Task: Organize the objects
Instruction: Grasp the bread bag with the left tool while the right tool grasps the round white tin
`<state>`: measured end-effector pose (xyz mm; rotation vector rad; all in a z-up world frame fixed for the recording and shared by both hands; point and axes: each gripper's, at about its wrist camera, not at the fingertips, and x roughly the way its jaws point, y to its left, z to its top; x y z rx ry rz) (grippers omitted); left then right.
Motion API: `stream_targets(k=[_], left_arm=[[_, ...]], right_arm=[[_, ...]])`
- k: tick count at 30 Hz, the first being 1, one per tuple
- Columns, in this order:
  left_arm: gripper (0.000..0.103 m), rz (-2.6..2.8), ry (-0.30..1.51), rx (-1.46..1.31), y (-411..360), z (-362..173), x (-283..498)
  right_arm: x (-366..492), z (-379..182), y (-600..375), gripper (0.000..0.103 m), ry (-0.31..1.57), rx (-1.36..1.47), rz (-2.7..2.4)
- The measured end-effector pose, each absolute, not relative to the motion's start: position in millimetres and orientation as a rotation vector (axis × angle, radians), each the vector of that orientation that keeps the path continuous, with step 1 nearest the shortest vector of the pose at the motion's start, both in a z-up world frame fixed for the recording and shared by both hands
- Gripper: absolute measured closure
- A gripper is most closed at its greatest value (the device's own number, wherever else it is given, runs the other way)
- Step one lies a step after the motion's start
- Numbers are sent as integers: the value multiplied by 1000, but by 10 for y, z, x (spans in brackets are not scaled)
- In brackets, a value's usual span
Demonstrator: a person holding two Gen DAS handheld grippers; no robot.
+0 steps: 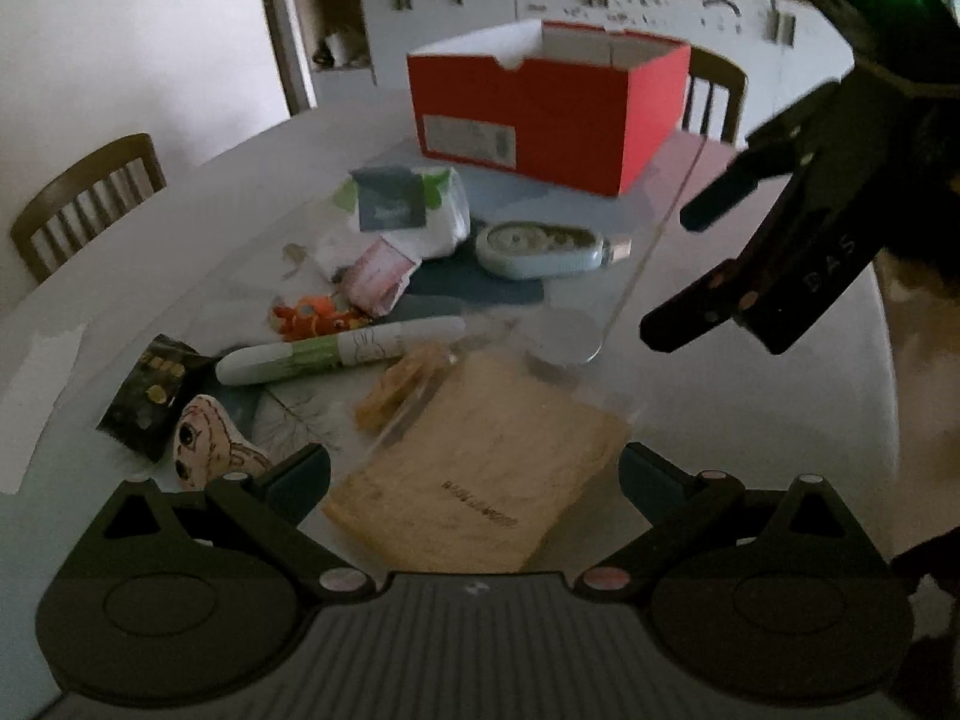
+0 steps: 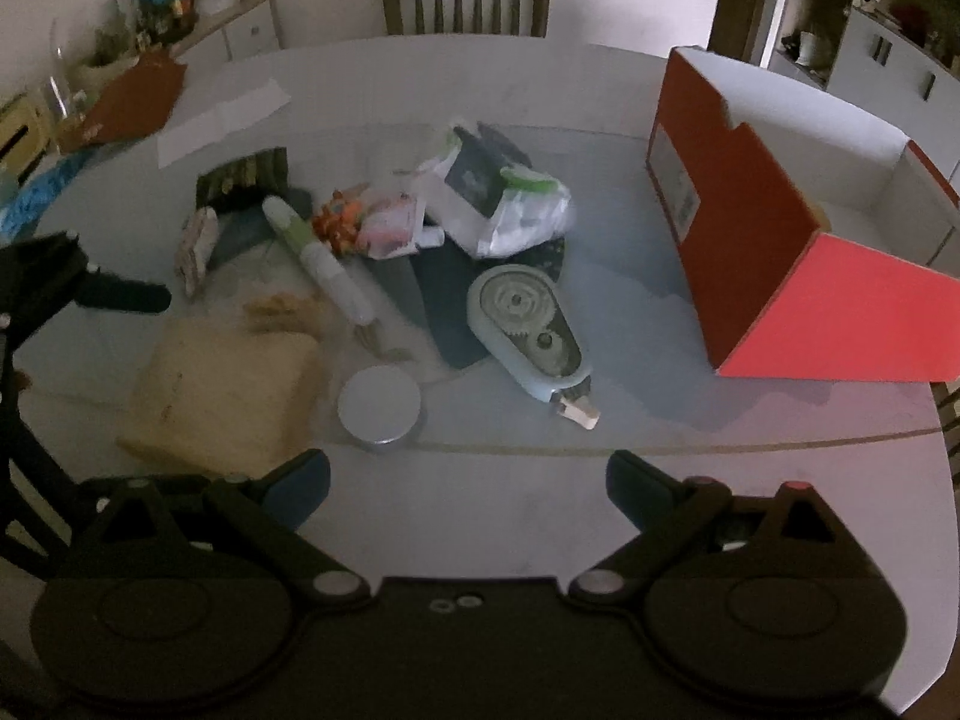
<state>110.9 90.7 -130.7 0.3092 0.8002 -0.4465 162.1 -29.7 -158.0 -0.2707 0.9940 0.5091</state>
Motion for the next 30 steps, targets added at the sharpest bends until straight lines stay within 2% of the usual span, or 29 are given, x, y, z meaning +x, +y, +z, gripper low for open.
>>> stream_targets(k=[13,18,25,30], left_arm=[[0,-578,863,411,904,-1510,1316],[0,-569,880,375,933,-1531,1341],[0,-519,921,313,956,-1546,1349],[4,-474,933,284,947,-1532,1301]], right_arm=[[1715,-1746,-196,11,1026,-331,586],[1763,-1800,-144,21,1038,-319,606],[1779,-1834,-39,25,1008,-339,625],[1771,-1822,19,36,980,-344,645]])
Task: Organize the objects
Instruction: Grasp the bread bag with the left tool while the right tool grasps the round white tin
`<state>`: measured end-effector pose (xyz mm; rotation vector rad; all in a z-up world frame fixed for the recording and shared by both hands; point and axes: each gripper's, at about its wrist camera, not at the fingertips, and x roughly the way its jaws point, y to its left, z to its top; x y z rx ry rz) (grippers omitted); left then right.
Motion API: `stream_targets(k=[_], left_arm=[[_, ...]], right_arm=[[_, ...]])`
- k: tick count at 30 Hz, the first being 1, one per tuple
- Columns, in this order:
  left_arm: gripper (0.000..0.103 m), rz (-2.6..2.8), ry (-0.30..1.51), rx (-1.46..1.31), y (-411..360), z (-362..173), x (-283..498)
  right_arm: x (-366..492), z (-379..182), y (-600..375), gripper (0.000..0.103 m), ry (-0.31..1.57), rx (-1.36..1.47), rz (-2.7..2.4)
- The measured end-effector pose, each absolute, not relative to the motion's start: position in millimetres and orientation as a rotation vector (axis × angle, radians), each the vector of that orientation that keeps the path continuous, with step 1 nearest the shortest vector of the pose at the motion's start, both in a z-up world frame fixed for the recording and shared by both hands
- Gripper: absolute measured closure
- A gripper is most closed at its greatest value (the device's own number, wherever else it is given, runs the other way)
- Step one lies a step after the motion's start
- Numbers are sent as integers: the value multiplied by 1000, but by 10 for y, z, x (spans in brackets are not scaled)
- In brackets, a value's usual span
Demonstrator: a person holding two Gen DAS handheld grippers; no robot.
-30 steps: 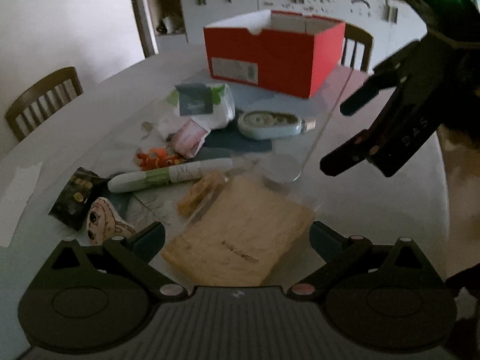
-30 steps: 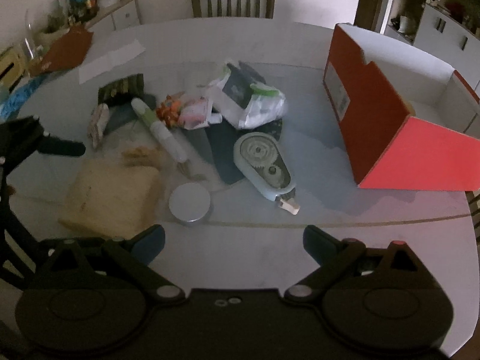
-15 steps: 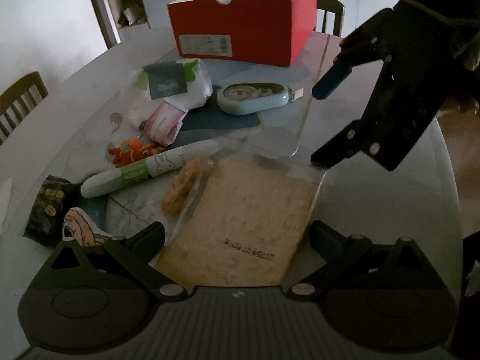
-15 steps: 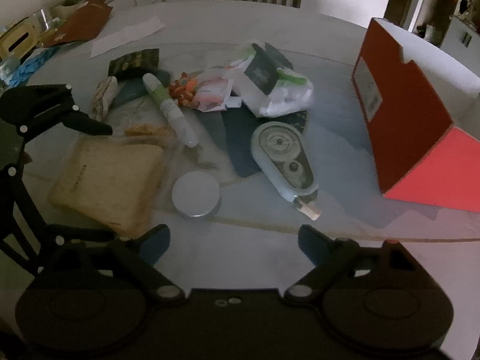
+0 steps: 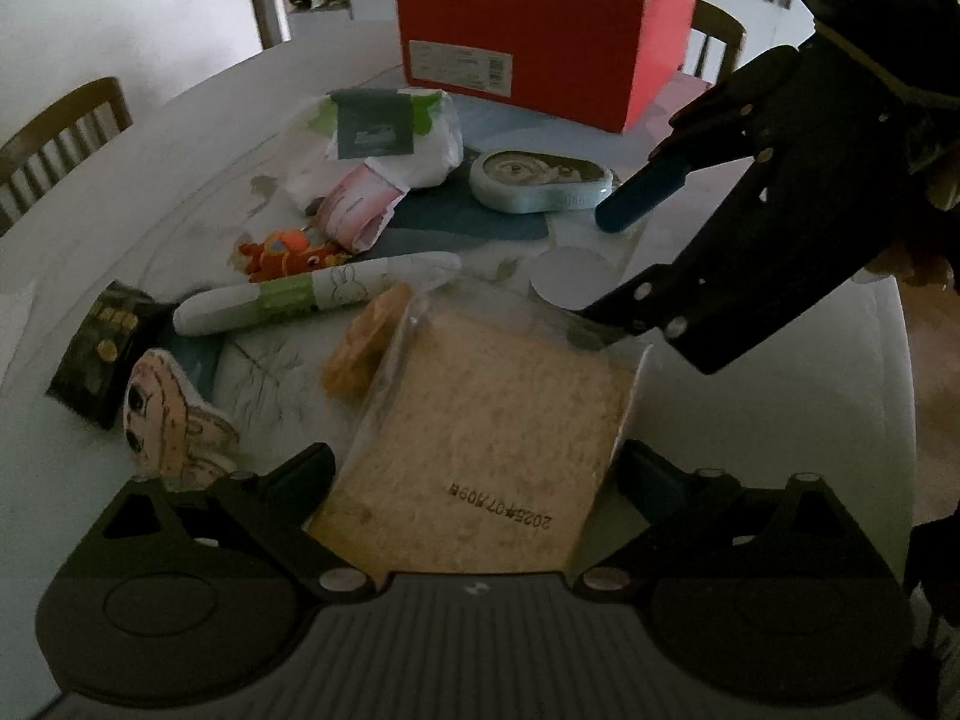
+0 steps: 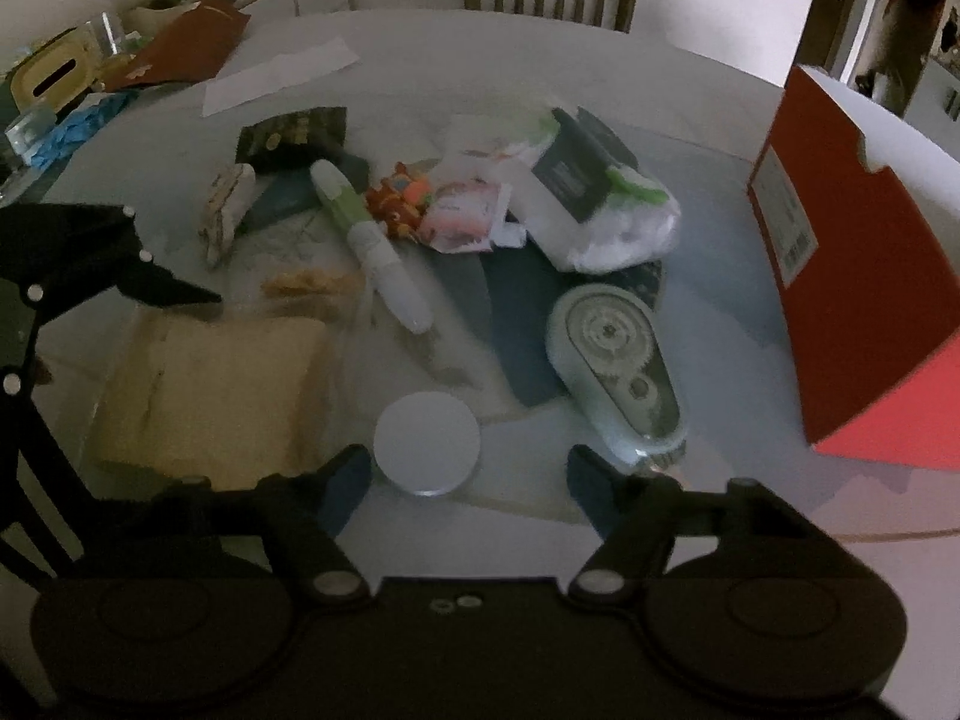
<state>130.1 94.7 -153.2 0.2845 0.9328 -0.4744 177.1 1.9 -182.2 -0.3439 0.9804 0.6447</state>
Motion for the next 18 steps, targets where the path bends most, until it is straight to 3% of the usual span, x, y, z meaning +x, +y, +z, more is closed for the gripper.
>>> stream_targets(k=[4,8,18], left_arm=[[7,-433,936,256,952,-1514,1240],[13,-383,939,216,949,-1483,1187],[19,-276,948,113,883,-1406,1080]], right_arm=[[1748,-1813,60,47,963,-346,654],[1718,-1793,72,65,962,-344,660],[1673,-1647,-110,65,951,-291,652]])
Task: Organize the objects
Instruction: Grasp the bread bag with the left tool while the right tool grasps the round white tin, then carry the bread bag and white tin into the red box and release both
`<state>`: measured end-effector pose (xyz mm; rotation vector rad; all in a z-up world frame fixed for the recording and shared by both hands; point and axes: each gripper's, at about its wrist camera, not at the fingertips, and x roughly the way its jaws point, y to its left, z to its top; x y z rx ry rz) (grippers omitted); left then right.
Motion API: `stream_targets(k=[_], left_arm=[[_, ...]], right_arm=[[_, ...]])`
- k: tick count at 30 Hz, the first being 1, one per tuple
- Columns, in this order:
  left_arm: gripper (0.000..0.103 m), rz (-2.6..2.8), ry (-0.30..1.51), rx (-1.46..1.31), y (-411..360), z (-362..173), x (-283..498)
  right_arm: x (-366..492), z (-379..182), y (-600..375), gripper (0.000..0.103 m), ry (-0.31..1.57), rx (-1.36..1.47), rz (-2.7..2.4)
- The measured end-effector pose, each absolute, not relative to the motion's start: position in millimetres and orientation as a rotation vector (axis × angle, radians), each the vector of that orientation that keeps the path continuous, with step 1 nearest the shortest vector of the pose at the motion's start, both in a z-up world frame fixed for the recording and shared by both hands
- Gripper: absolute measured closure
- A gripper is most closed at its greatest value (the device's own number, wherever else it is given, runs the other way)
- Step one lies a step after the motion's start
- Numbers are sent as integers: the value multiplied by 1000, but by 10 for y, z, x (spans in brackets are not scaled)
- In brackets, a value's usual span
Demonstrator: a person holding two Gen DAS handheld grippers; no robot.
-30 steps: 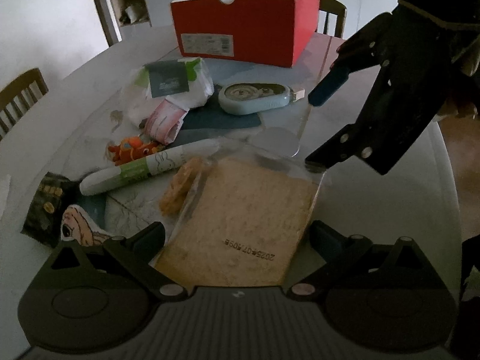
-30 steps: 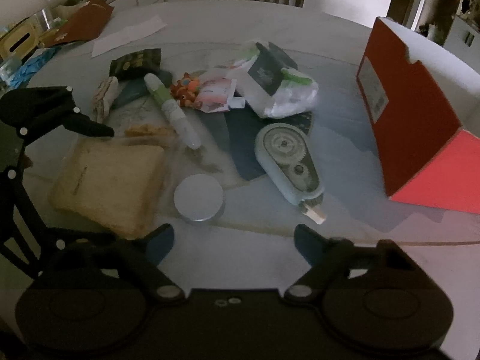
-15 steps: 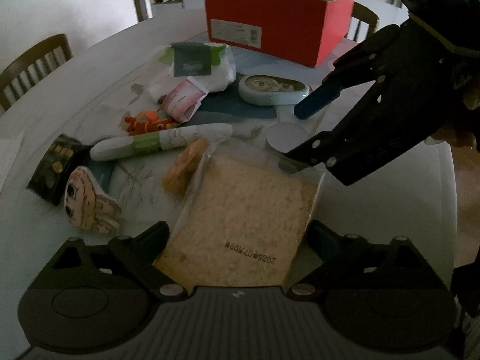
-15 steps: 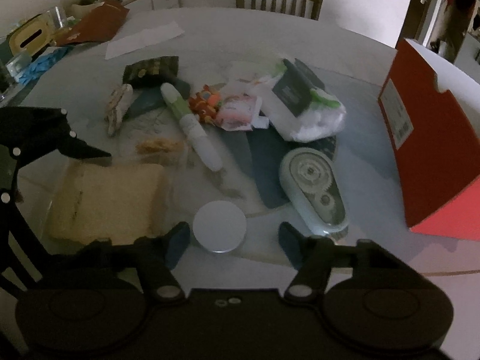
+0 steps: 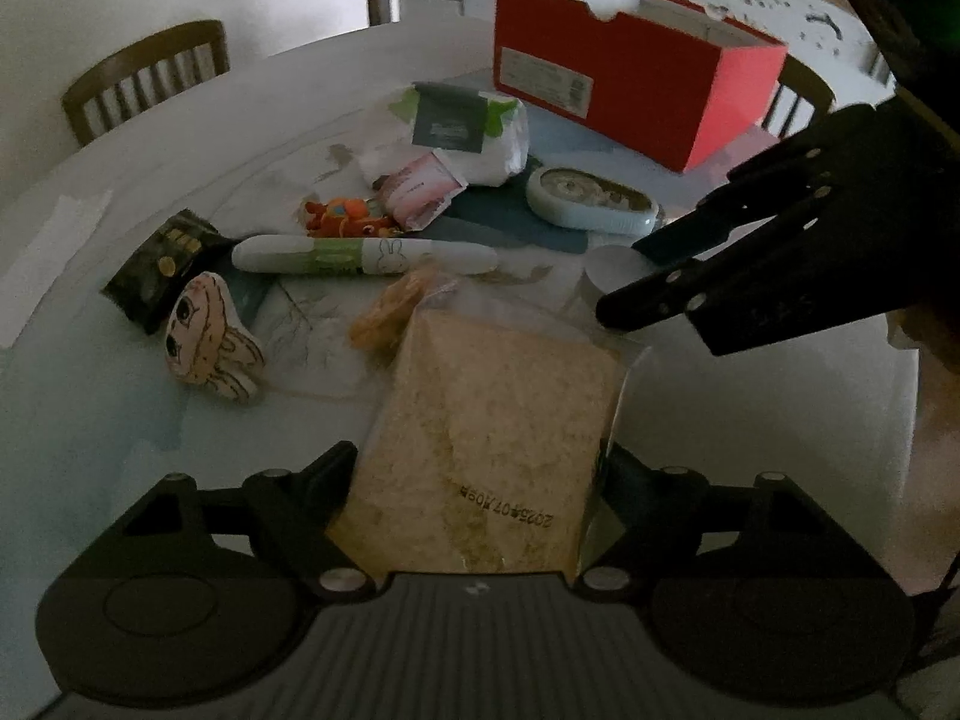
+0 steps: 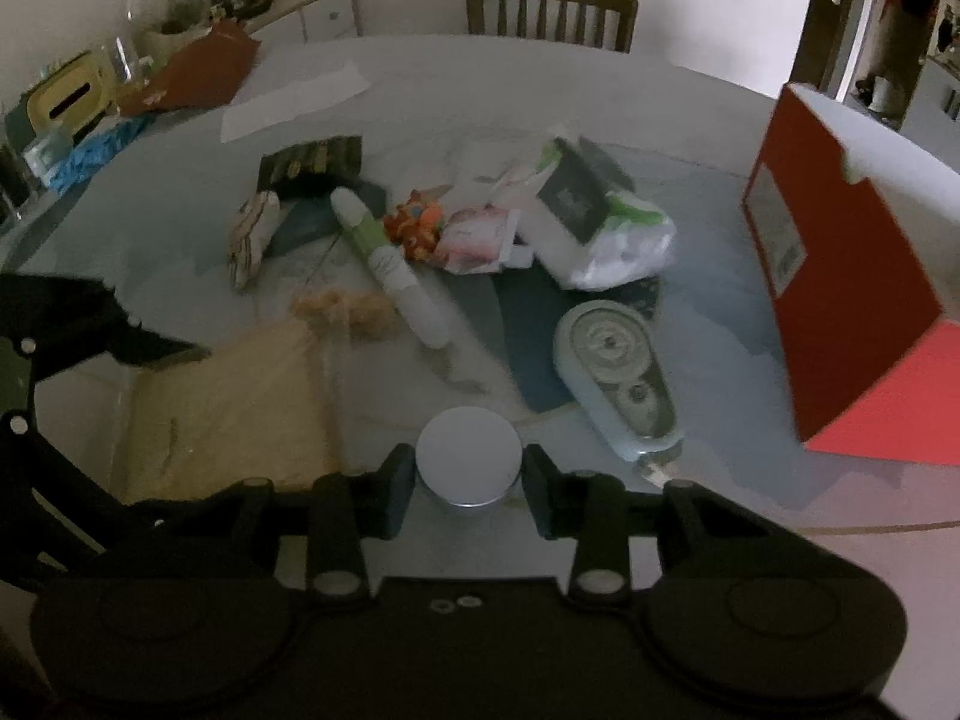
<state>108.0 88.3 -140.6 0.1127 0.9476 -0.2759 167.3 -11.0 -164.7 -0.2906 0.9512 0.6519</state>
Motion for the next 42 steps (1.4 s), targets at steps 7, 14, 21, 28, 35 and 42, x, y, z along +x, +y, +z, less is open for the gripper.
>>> stream_targets(k=[7,14,21,28,35,42], left_arm=[[19,-234,927,53,759,-1168,1071],[19,-185,901,17,628,-918,1201],[19,-170,874,-9,442,-683,1369],[19,-164,839,-18,193,-475,1561],[19,-174,807,-13,-84,-319,1771],[19,-190,788,0,-399,-216,2049]], right_arm=[[1653,-1440,-370,65,931,-230,648],[1714,-1185,-608,65,891,-193,645],[1828,-940,-846,65,850,-164,643],[1967,-763,-1091,65,802,-139,641],[2144,-654,-1378,65,766,-123,631],[2365,-615,-1681,65,744,-119,615]])
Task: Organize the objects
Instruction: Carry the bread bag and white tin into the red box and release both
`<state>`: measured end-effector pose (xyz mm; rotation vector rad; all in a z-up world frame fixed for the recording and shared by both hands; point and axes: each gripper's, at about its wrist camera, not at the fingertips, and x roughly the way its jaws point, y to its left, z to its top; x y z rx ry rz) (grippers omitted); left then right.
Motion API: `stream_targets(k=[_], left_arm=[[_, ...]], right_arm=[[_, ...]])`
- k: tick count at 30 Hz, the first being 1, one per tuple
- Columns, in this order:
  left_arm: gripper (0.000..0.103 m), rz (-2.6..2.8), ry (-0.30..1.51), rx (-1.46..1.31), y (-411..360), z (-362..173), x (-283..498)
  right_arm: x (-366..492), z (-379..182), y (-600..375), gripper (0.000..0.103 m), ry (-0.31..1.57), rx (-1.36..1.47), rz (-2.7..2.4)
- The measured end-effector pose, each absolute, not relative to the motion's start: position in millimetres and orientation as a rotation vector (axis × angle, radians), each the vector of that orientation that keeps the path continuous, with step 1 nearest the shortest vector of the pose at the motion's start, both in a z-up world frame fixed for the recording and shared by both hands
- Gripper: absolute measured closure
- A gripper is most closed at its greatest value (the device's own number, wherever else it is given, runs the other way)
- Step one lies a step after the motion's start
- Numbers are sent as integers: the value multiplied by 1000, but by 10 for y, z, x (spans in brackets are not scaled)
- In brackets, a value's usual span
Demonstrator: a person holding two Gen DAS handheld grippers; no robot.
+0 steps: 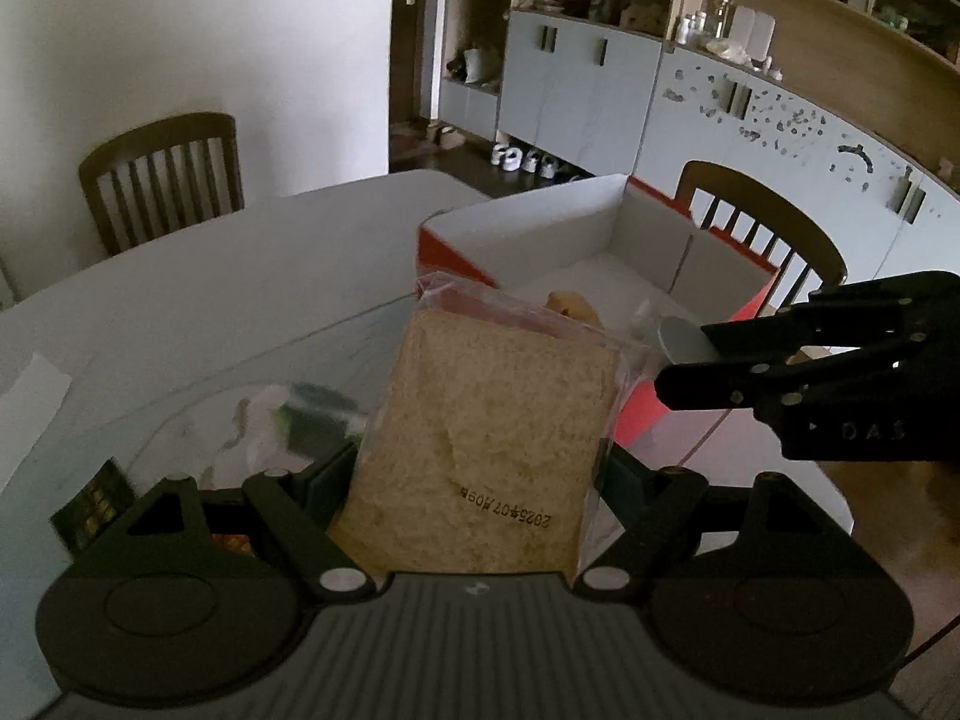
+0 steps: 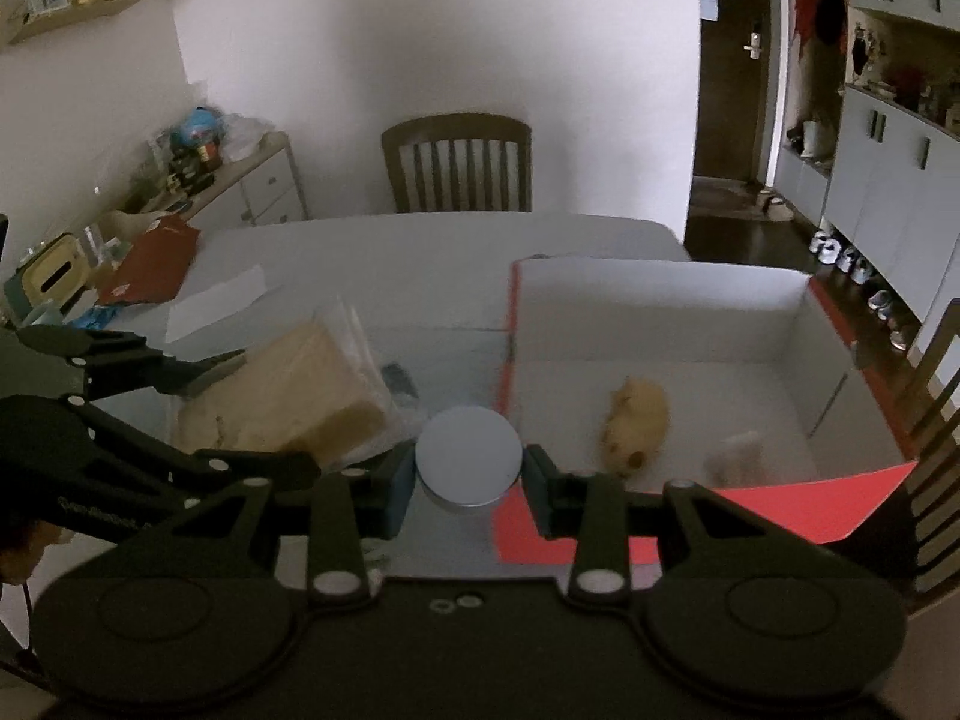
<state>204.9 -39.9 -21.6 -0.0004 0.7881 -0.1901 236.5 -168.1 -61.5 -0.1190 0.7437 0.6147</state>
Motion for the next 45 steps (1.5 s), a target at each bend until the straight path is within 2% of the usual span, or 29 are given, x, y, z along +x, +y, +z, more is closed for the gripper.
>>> stream_targets(k=[12,28,45], left_arm=[[19,-253,744,54,-1016,-71,2570],[19,-311,791,225,-1742,-158,3492],[19,-366,918,283,-2166,-606,4485]], right_arm=[[2834,-642,-2212,65,719,-125,533],[3404,-939,-2579,65,785,-157,444],[3798,-1314,-2609,65,916,-207,455]])
